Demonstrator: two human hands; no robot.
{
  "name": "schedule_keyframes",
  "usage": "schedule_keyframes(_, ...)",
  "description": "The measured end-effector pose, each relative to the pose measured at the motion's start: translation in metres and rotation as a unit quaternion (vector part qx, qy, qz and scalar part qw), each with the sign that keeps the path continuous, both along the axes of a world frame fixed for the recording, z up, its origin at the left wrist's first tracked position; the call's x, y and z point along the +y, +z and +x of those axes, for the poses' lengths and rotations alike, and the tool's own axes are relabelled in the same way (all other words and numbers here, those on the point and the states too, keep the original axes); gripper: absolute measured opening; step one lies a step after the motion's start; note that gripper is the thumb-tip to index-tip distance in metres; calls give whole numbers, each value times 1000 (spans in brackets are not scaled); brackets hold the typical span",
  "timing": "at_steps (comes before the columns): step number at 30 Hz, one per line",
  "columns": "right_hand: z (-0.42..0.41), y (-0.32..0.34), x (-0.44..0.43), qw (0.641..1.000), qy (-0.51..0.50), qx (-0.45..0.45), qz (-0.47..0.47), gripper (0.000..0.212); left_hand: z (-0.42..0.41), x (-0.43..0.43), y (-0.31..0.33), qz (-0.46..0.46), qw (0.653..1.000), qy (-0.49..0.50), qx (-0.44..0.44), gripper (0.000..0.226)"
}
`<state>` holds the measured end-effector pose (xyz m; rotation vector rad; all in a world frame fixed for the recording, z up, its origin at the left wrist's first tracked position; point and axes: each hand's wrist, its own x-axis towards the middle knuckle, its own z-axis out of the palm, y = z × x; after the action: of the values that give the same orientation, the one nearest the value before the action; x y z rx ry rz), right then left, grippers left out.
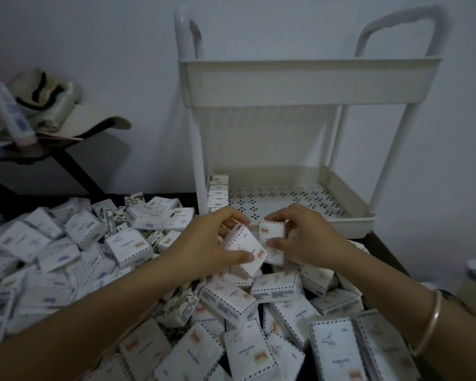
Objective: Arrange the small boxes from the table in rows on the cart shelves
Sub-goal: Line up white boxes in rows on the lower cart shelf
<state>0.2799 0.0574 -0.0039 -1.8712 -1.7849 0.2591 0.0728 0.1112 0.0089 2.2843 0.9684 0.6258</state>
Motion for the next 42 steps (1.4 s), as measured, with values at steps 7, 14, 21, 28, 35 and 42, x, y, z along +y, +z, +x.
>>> schedule_keyframes(7, 9, 9, 12, 987, -27, 159, 1, 33, 7, 24, 19, -6, 1000, -11, -9, 39)
schedule_keyframes(14, 23, 13, 27, 965, -23, 260, -20, 34, 33, 59, 42, -128, 985, 55, -101, 27)
schedule_keyframes(21, 30, 19, 55, 918, -3, 393, -61, 30, 55, 71, 27, -100, 988, 32, -111, 48)
schedule_keyframes(28, 52, 25, 86, 929, -4, 370, -30, 29, 92, 113, 44, 62, 989, 92, 102, 30)
schedule_keyframes(35, 53, 15, 120, 938, -34, 345, -20, 37, 143, 179, 66, 192, 940, 172, 222, 46)
schedule_keyframes(42, 57, 6, 144, 950, -41, 310, -4, 34, 160, 227, 44, 235, 914, 144, 298, 35)
